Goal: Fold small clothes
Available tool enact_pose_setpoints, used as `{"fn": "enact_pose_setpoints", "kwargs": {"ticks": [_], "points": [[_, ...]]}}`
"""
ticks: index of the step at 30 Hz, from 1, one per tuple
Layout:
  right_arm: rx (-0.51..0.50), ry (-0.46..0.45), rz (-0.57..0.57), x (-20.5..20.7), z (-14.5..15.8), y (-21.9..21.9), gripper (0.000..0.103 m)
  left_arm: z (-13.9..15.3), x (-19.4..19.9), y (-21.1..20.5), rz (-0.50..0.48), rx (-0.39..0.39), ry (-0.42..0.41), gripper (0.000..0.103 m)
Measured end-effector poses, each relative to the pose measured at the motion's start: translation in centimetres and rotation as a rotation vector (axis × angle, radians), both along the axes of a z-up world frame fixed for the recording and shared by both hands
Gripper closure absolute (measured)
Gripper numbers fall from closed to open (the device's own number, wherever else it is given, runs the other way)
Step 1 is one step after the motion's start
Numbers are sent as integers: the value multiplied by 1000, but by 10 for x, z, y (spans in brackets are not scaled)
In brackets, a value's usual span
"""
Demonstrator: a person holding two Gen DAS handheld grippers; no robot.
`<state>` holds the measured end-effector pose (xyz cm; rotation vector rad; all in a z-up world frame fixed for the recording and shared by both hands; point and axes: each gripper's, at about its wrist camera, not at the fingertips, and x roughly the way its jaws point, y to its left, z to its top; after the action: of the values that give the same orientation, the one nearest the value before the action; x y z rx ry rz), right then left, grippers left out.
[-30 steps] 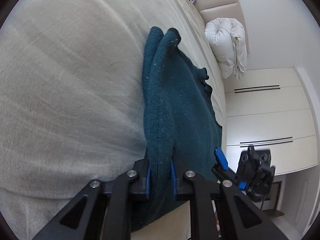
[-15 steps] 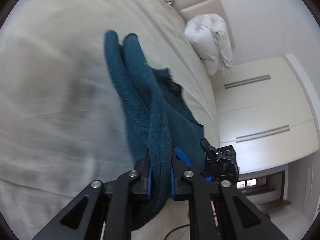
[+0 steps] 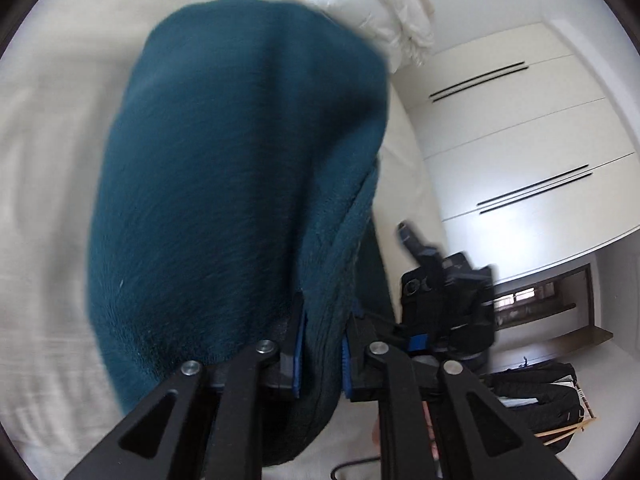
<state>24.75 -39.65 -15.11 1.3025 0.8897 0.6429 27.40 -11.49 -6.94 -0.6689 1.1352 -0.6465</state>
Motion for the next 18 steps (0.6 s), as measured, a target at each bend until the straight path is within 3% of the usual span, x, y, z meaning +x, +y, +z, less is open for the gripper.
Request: {"fn": "enact_pose_setpoints", "kwargs": {"ticks": [2, 6, 11, 18], "points": [[-6, 4, 7, 3, 0, -1, 29, -8, -4, -6, -21, 7, 4, 78], [-52, 10, 18, 12, 1, 6, 29, -4, -14, -3, -63, -44, -22, 36], [-105, 6, 38, 12, 11, 13, 28, 13, -31, 30, -48, -47, -109, 33], [-336, -37, 105, 1, 40, 35, 30, -14, -46, 84, 44, -74, -56, 33]]}}
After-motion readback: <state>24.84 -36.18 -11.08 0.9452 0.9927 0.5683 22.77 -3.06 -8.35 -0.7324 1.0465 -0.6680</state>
